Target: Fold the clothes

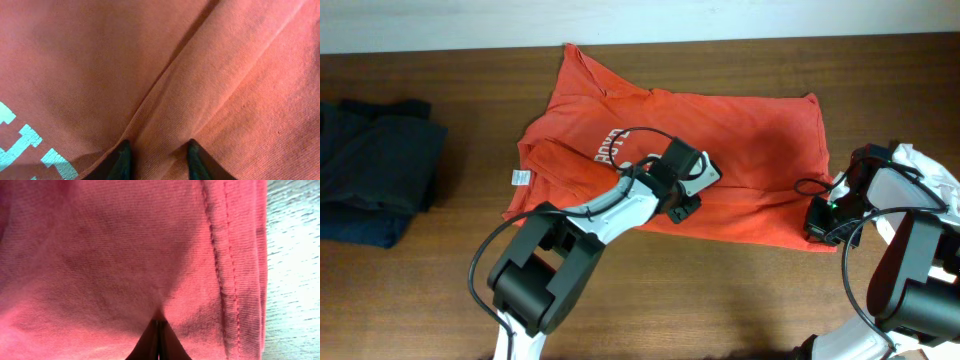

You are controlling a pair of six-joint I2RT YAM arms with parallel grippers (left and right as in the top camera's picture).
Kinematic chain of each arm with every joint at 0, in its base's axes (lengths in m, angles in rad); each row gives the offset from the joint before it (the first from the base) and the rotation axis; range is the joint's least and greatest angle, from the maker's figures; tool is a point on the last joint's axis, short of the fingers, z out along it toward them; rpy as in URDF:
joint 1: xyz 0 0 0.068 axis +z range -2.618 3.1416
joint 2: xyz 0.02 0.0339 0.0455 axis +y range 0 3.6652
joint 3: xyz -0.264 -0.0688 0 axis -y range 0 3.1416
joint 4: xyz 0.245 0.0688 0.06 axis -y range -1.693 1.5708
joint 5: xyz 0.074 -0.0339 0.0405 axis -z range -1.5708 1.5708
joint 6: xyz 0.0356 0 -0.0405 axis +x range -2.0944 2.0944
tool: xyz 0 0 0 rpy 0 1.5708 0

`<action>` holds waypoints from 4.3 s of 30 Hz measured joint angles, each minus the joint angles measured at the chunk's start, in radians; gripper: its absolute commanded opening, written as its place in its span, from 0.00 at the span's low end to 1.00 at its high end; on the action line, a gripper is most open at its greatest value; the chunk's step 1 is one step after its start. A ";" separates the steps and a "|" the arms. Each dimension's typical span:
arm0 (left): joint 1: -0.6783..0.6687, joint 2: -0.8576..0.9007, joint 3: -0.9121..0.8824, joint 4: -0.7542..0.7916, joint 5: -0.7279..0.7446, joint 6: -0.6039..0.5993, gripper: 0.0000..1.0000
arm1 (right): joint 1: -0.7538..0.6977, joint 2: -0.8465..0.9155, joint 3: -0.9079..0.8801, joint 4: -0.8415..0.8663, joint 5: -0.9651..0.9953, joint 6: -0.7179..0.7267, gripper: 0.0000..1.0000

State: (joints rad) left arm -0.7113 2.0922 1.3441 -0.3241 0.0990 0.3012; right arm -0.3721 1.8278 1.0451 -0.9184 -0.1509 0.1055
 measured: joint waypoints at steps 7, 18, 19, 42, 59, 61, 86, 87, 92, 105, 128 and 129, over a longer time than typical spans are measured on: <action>-0.050 -0.027 0.001 -0.019 -0.204 0.041 0.38 | 0.000 0.000 0.000 0.000 0.000 0.000 0.05; -0.157 -0.103 0.008 -0.181 0.108 0.012 0.04 | 0.000 0.000 0.000 0.000 0.000 0.000 0.05; -0.156 -0.103 0.008 -0.171 0.140 0.007 0.05 | 0.000 0.000 0.000 0.000 0.000 0.001 0.05; -0.034 0.027 0.008 0.125 0.204 -0.037 0.04 | 0.000 0.000 0.000 -0.001 0.000 0.000 0.05; -0.002 0.084 0.025 0.235 0.150 -0.085 0.02 | 0.000 0.000 0.000 -0.002 0.000 0.000 0.05; 0.055 0.102 0.049 0.267 0.127 -0.115 0.02 | 0.000 0.000 0.000 -0.005 0.000 0.000 0.05; 0.552 -0.102 0.061 -0.570 -0.142 -0.360 0.01 | 0.000 -0.002 -0.002 0.000 -0.004 0.001 0.10; 0.565 -0.102 0.044 -0.556 -0.143 -0.366 0.00 | 0.000 -0.002 -0.002 0.000 -0.004 0.000 0.10; 0.620 -0.129 -0.090 -0.432 -0.134 -0.389 0.00 | 0.001 -0.002 -0.002 -0.012 0.032 0.000 0.10; 0.652 -0.163 -0.214 -0.803 -0.159 -0.542 0.00 | 0.002 0.009 -0.021 -0.179 0.279 0.105 0.20; 0.718 -0.367 0.060 -0.380 -0.053 -0.352 0.65 | 0.001 -0.191 0.457 -0.341 -0.153 -0.166 0.83; 0.733 -0.361 0.060 -0.365 -0.041 -0.345 0.66 | 0.009 -0.189 0.457 -0.289 -0.169 -0.178 0.85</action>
State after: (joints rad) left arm 0.0219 1.7313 1.4036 -0.6891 0.0582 -0.0437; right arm -0.3630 1.6390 1.5017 -1.2072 -0.3199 -0.0727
